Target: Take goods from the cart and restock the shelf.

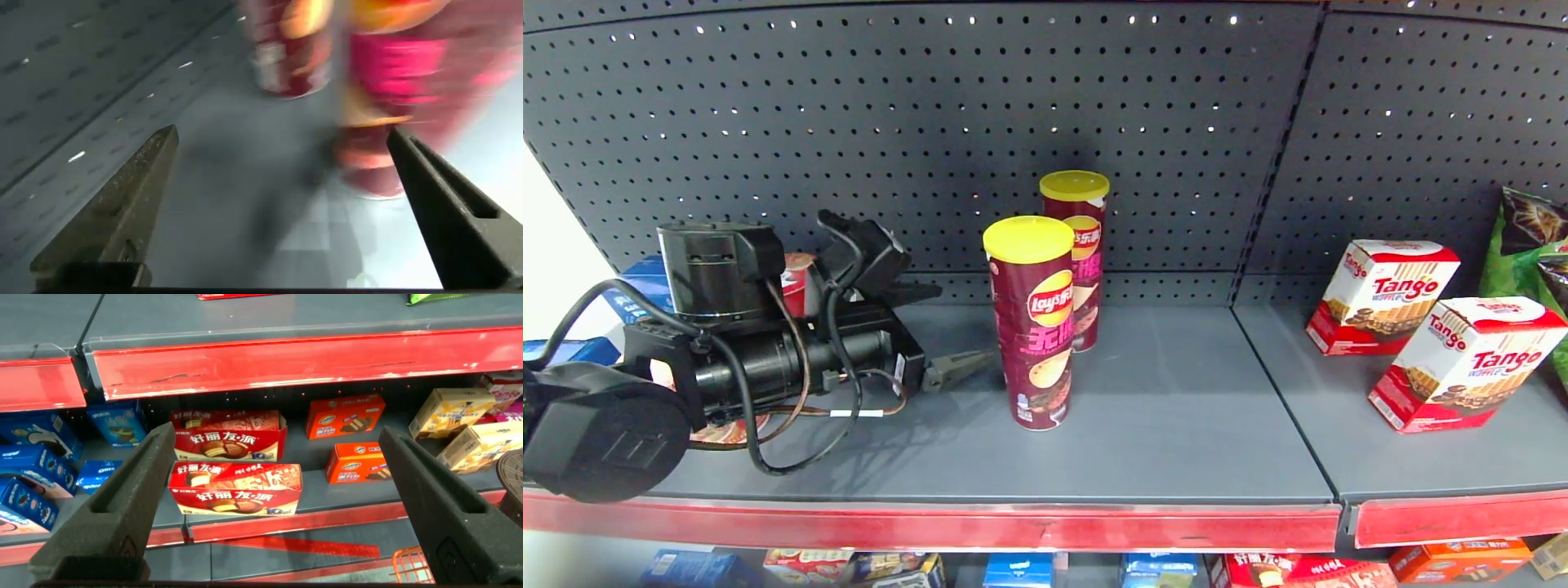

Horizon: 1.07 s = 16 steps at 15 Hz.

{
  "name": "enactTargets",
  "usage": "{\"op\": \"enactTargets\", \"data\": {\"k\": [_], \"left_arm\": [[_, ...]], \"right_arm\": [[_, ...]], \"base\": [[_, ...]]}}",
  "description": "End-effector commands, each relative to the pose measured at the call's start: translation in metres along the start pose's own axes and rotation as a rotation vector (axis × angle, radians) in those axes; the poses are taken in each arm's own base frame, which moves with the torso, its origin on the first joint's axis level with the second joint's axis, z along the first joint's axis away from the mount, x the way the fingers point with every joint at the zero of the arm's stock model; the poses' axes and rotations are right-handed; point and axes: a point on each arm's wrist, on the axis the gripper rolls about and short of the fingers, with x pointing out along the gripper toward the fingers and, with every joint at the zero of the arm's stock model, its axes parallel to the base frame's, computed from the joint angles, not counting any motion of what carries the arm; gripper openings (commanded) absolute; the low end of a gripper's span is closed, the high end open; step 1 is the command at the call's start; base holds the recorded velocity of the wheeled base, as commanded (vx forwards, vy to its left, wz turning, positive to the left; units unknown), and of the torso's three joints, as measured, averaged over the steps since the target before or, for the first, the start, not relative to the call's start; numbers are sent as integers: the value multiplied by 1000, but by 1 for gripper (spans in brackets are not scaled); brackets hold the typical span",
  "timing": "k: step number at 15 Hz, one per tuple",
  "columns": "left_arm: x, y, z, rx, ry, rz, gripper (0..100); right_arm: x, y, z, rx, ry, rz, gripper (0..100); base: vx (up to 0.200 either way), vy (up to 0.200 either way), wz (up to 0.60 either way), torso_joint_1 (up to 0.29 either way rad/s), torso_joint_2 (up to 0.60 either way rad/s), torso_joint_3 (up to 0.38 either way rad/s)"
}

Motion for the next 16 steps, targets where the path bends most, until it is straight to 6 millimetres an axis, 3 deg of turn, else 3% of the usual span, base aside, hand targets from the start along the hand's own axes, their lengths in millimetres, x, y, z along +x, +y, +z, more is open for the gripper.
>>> {"op": "enactTargets", "data": {"k": [1, 4, 7, 16], "left_arm": [[-4, 11, -2, -5, 6, 47, 100], [-8, 21, -6, -13, 31, 125, 100], [-5, 18, -6, -12, 34, 109, 100], [27, 1, -12, -11, 51, 11, 100]], "right_arm": [[0, 0, 0, 0, 3, 0, 100], [0, 0, 0, 0, 3, 0, 100], [0, 0, 0, 0, 1, 0, 100], [0, 0, 0, 0, 1, 0, 100]], "base": [[0, 0, 0, 0, 0, 0], [0, 0, 0, 0, 0, 0], [0, 0, 0, 0, 0, 0], [0, 0, 0, 0, 0, 0]]}}
